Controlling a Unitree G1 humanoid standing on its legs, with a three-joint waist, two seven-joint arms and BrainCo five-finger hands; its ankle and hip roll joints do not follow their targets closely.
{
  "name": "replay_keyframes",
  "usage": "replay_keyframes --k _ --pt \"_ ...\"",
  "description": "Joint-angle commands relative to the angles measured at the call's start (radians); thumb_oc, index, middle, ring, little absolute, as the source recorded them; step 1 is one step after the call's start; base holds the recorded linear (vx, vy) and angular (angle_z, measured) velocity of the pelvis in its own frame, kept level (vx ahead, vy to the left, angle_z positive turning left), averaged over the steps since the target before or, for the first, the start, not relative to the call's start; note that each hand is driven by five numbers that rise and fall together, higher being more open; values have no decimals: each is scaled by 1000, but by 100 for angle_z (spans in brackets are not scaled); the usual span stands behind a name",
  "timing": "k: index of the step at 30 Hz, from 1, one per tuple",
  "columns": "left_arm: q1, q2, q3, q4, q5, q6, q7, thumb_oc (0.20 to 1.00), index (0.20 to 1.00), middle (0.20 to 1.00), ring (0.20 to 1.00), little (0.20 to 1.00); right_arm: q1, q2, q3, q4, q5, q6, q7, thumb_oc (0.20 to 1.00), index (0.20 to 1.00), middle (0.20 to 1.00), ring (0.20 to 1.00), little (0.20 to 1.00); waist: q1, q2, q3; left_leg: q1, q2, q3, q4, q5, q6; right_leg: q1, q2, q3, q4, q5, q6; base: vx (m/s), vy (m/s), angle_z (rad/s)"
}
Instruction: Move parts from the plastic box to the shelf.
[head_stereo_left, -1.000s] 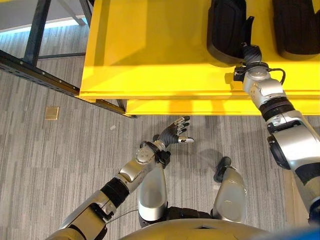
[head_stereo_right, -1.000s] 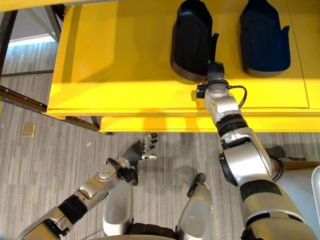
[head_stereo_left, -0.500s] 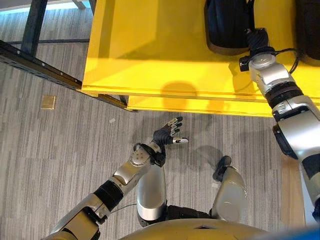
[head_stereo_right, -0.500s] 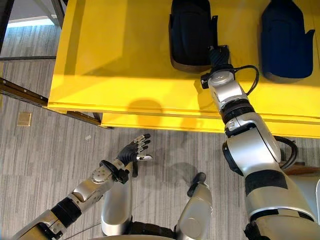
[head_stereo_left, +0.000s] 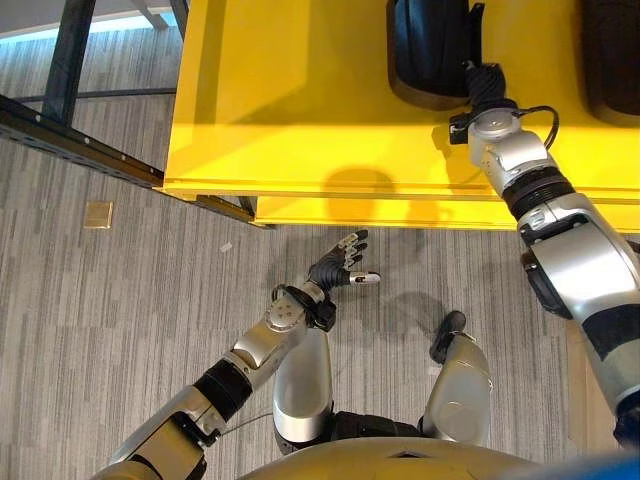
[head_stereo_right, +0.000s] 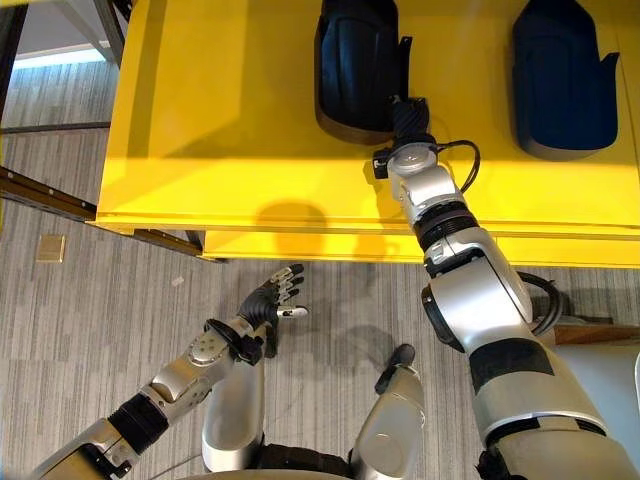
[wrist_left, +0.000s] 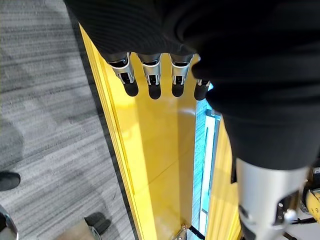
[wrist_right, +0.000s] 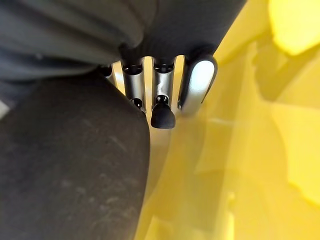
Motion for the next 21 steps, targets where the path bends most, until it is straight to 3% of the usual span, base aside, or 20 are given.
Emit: replay_keyframes --k 1,10,19,21 --pt "15 -20 -28 -75 -5 -48 -11 1000 1000 1000 1000 1000 11 -33 -16 -37 -32 -32 13 200 200 200 200 200 23 23 -16 93 -8 68 -55 2 46 -44 66 -3 181 -60 -74 0 0 0" --pt "12 -31 -41 -73 -14 -41 -6 1000 1000 1000 1000 1000 51 -18 -24 -70 -22 -4 35 200 200 200 200 200 -3 28 -16 138 -13 82 -79 7 41 -15 67 3 158 -52 -76 5 15 -2" --pt "6 -45 -44 -58 -12 -50 0 1000 1000 1000 1000 1000 73 -13 -17 -90 -73 -28 23 200 200 200 200 200 -15 30 -16 147 -6 88 -93 17 37 -16 67 7 155 -47 -75 -5 9 -3" --pt "7 -42 -45 -56 -13 -50 1 1000 1000 1000 1000 1000 71 -14 -22 -89 -53 -44 35 1000 1000 1000 1000 1000 -16 32 -16 147 -7 87 -90 16 38 -16 66 6 159 -49 -76 0 0 0"
